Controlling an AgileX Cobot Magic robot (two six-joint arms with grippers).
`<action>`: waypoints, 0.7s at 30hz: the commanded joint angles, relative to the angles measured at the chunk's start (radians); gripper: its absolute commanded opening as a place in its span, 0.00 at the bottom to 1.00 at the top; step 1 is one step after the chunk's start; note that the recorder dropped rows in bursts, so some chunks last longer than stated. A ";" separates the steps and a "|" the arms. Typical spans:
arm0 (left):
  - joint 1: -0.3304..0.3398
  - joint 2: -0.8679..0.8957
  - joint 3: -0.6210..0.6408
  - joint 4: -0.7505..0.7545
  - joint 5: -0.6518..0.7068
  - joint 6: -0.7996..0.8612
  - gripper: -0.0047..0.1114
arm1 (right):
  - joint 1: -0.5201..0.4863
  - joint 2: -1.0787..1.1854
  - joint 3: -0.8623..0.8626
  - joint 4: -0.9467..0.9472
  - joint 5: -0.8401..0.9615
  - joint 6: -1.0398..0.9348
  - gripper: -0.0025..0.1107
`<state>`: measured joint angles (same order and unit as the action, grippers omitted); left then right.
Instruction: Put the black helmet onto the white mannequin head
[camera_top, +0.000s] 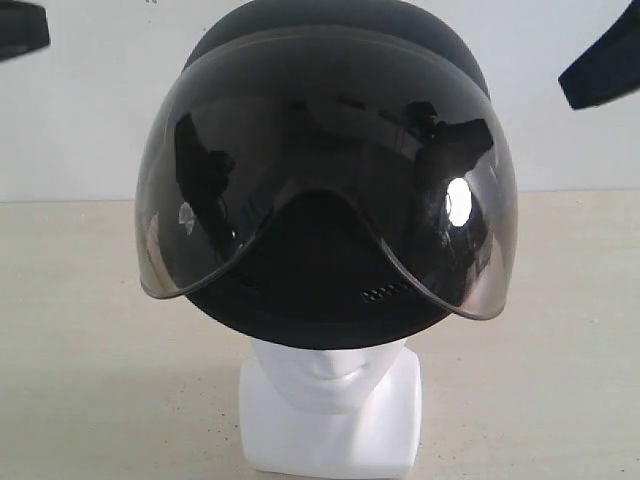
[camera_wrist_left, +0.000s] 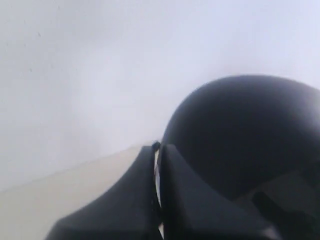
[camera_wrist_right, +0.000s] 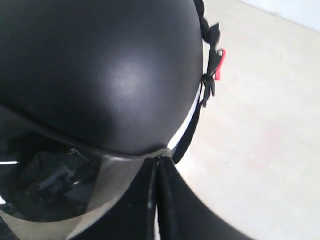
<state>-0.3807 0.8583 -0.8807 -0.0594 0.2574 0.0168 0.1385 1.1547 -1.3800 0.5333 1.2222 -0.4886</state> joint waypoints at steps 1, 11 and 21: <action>0.002 0.046 -0.150 0.049 -0.016 0.017 0.08 | 0.001 -0.010 -0.063 0.052 -0.001 -0.031 0.02; 0.002 0.337 -0.601 -0.256 0.263 0.426 0.08 | 0.001 -0.004 -0.224 0.215 -0.001 -0.084 0.02; 0.030 0.509 -0.752 -0.706 0.589 1.022 0.08 | 0.258 0.021 -0.226 0.067 -0.001 -0.058 0.02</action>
<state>-0.3745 1.3581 -1.6210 -0.7371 0.8555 1.0128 0.3255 1.1601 -1.6012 0.6704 1.2222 -0.5656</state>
